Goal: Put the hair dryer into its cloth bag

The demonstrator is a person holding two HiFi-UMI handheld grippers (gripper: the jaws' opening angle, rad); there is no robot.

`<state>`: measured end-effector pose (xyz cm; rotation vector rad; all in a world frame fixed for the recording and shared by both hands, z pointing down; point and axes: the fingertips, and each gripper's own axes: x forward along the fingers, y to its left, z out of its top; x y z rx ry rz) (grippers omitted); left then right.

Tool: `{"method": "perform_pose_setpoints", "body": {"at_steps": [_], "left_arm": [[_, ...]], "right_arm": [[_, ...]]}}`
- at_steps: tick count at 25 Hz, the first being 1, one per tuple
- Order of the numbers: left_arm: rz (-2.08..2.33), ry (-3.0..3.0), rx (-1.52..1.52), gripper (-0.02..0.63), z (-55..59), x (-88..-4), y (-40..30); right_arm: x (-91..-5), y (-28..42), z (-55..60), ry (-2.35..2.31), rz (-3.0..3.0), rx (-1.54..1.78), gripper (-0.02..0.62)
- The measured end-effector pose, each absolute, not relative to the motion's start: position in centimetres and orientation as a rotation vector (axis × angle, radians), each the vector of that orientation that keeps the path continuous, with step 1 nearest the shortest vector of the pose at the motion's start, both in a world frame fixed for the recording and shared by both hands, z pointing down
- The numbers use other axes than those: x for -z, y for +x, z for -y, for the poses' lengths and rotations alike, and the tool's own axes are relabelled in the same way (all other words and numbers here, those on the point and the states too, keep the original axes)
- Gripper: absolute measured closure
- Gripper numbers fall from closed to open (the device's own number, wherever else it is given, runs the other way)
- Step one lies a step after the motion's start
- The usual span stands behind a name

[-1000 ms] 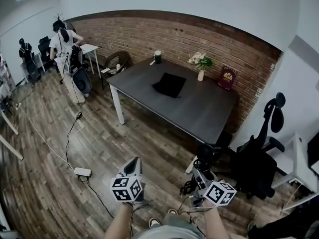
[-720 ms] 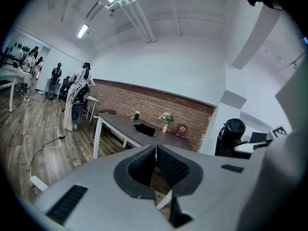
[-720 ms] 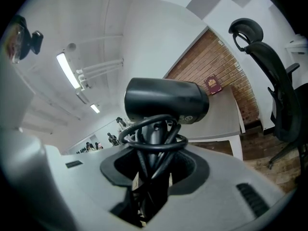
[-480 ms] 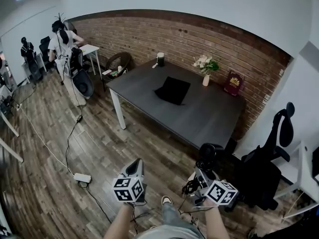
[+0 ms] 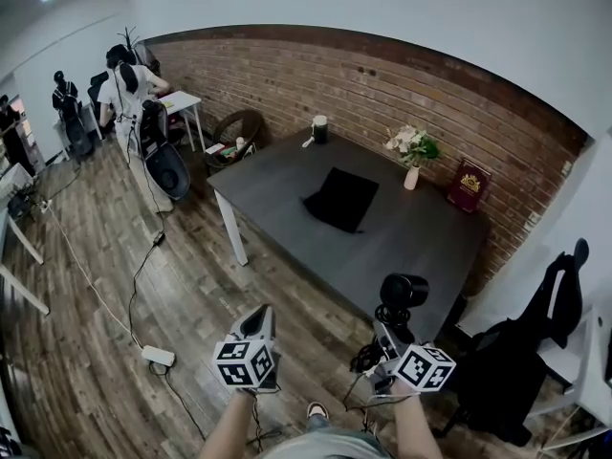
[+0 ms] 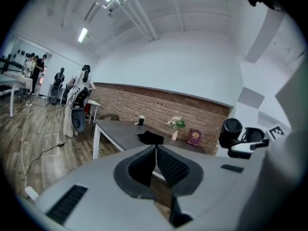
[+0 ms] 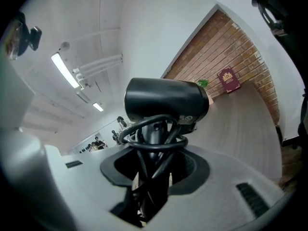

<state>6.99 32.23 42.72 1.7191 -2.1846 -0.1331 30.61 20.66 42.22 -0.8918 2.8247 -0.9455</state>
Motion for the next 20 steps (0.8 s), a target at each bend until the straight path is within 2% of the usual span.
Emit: {"method": "perform_pose_setpoints", "body": {"at_steps": [20], "left_arm": [[2.190,1.678,0.097,0.594,-18.2,-44.2,0.8]], "right_arm": [[-44.6,25.1,-5.9,-0.884,-2.829,1.019,0.442]]}}
